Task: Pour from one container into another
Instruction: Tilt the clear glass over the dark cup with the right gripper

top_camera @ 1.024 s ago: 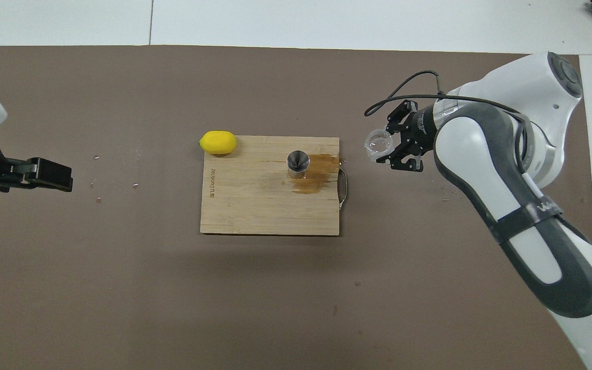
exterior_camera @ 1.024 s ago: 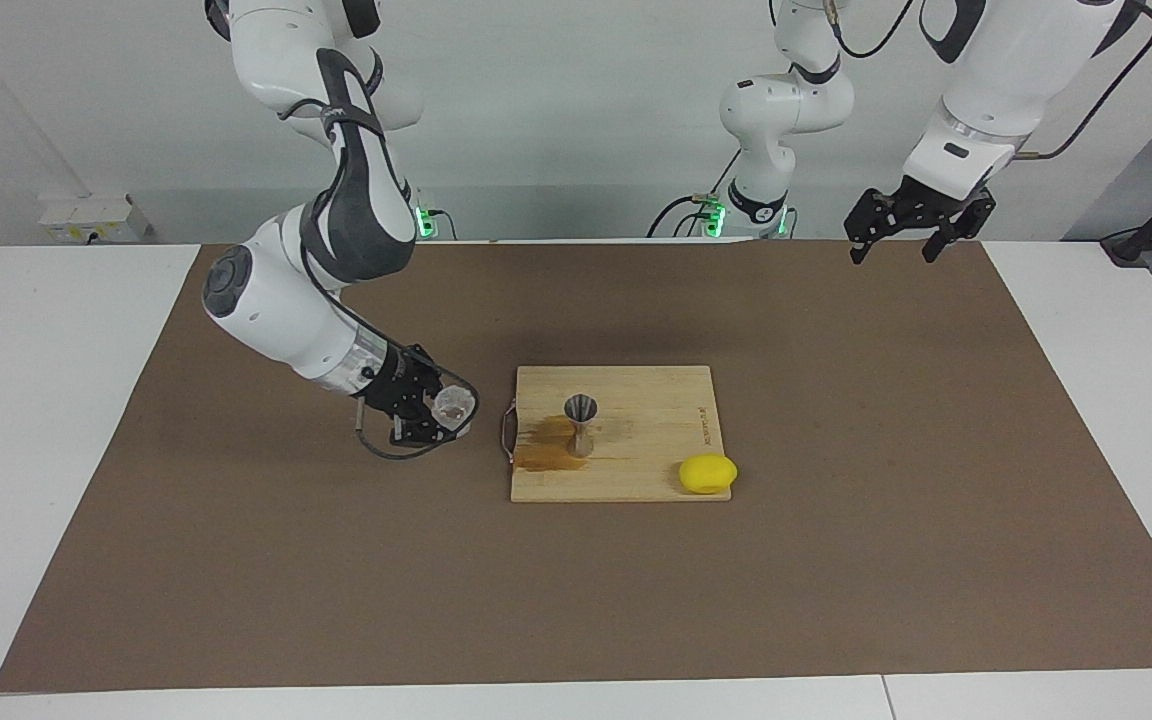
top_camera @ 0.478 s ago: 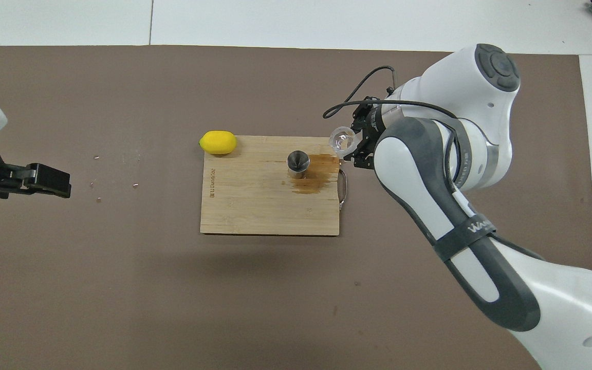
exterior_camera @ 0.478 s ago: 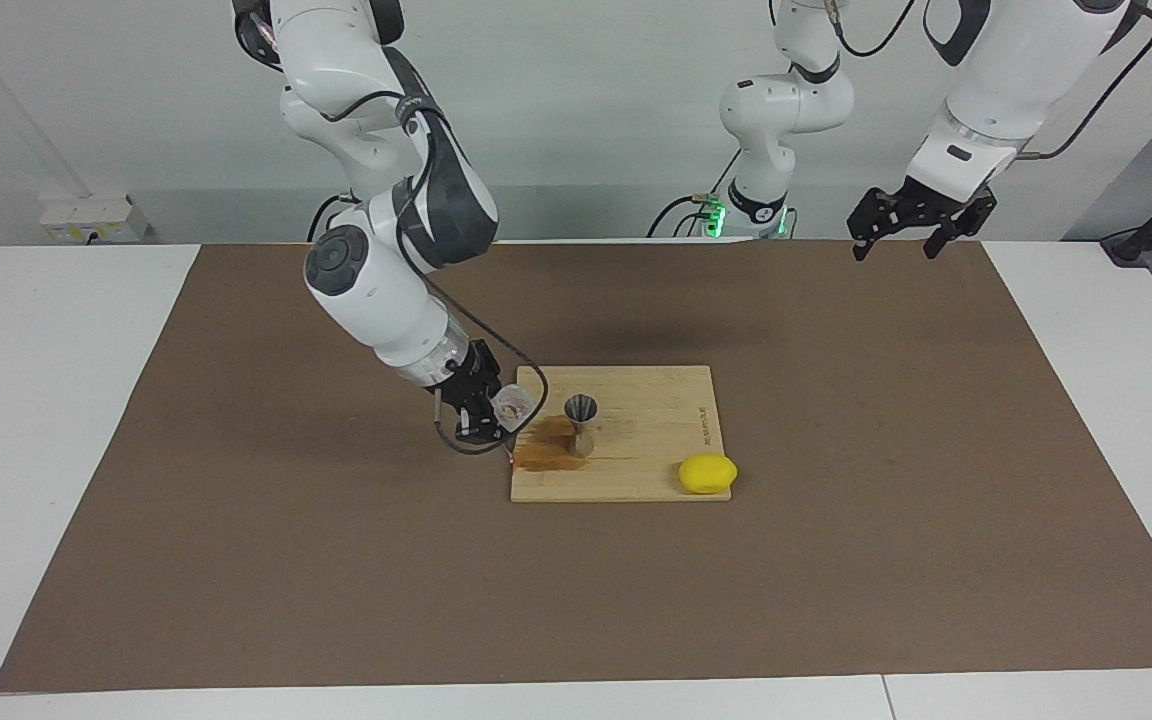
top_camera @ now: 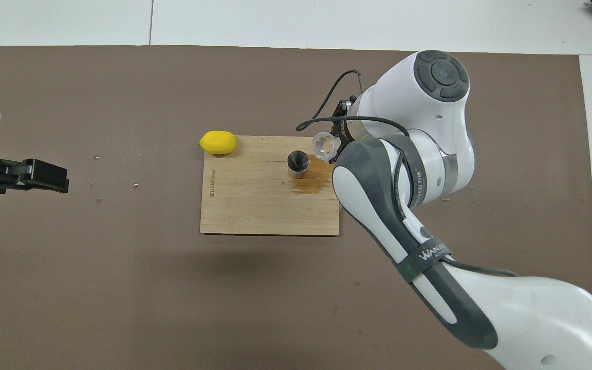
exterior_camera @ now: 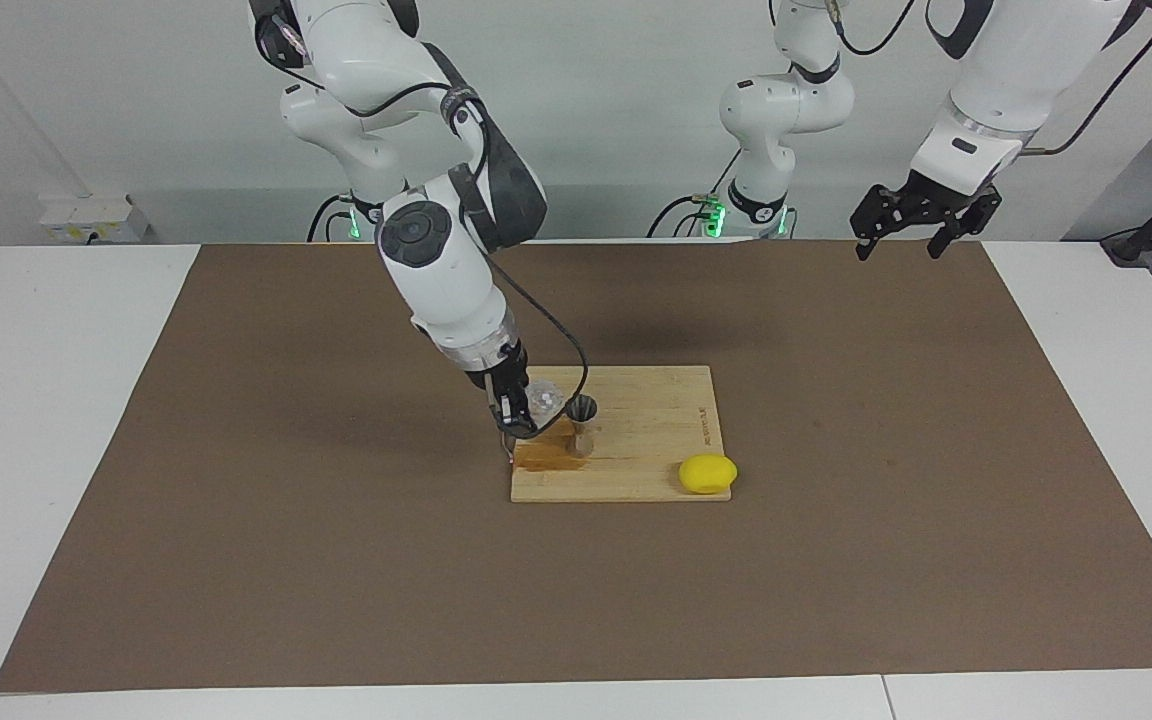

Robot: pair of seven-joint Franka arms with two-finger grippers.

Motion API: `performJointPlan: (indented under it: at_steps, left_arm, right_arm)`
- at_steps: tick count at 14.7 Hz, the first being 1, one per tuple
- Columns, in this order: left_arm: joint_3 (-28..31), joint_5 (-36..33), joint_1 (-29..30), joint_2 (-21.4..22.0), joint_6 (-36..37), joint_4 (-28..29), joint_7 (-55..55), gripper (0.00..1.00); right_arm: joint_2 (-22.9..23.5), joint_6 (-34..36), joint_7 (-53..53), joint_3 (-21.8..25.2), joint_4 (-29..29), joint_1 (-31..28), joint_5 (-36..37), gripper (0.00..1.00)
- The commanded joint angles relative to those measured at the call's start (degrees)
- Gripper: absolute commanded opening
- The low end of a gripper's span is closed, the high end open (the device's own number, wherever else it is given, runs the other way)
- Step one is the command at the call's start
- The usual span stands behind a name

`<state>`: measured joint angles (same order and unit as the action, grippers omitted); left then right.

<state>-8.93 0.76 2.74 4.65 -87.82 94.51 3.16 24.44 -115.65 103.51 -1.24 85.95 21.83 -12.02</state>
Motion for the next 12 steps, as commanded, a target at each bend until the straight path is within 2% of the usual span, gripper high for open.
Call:
performJointPlan:
  at_steps: [1,4,8,12]
  left_arm:
    - [0.1,-0.1,0.2,-0.1,0.7,-1.3,-1.1,1.0]
    - [0.4,0.1,-0.4,-0.5,0.8,-1.3,-1.1,1.0]
    - [5.1,-0.1,-5.0,-1.1,0.9,-1.3,-1.1,1.0]
    - [2.7,-0.1,-2.1,-0.5,1.5,-0.6,-1.1,1.0]
  right_arm:
    - [1.9,0.7,1.5,0.0,-2.2,1.8,3.8,0.0]
    - [2.4,1.0,1.5,0.0,-2.3,2.2,8.0,0.0]
    - [3.0,1.3,1.5,0.0,-3.0,3.7,11.2,0.0]
    - [3.2,1.5,1.5,0.0,-3.0,5.3,15.4,0.0]
